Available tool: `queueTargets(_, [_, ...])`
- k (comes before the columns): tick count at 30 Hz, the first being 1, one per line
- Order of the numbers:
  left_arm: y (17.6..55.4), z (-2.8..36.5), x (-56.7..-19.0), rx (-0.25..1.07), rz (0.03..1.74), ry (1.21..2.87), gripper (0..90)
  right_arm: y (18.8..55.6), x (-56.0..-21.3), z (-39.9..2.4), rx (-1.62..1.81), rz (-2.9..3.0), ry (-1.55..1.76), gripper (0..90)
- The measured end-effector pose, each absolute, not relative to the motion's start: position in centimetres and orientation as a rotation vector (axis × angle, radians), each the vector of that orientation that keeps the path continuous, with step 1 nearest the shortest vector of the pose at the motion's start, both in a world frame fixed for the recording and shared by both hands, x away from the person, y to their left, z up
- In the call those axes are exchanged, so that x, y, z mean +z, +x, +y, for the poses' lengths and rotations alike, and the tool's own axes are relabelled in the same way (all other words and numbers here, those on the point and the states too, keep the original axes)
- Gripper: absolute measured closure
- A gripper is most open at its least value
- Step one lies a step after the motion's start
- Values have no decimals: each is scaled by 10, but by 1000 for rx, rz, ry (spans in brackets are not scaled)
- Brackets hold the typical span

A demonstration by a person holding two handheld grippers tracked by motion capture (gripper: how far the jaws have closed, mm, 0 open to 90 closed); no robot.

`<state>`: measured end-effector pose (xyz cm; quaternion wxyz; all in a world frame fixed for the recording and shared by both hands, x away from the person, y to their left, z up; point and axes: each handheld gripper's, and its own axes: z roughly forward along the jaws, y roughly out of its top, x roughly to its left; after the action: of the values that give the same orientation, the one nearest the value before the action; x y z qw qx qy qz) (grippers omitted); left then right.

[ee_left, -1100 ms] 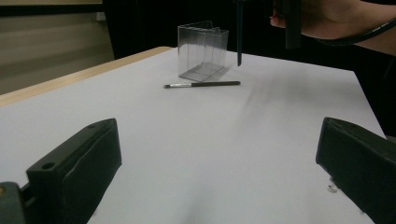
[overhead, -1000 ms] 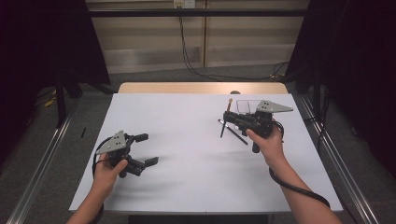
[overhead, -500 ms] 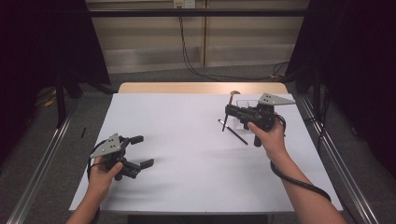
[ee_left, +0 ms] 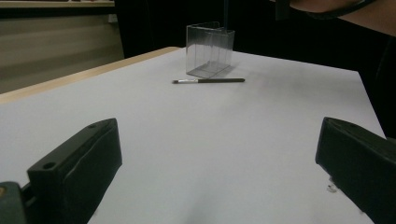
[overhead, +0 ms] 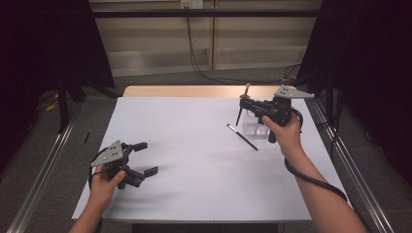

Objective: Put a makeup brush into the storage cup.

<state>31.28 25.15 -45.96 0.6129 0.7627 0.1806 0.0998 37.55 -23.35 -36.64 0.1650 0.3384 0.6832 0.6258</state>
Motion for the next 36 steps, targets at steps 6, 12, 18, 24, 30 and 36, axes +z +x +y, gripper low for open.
queueTargets(6, [312,252,-460,226,419,1757,3,383,-354,-239,1761,1916,958,841])
queueTargets(12, [312,252,-461,228,417,1754,3,390,-346,-243,1720,1905,969,841])
queueTargets(18, [312,252,-461,227,414,1751,3,395,-346,-248,1686,1902,988,840])
queueTargets(24, [312,252,-461,225,413,1753,3,398,-349,-251,1647,1897,1003,841])
queueTargets(30, [312,252,-461,226,418,1746,3,400,-353,-258,1628,1882,1032,840])
queueTargets(36, [312,252,-461,226,415,1748,3,403,-357,-262,1597,1880,1047,840])
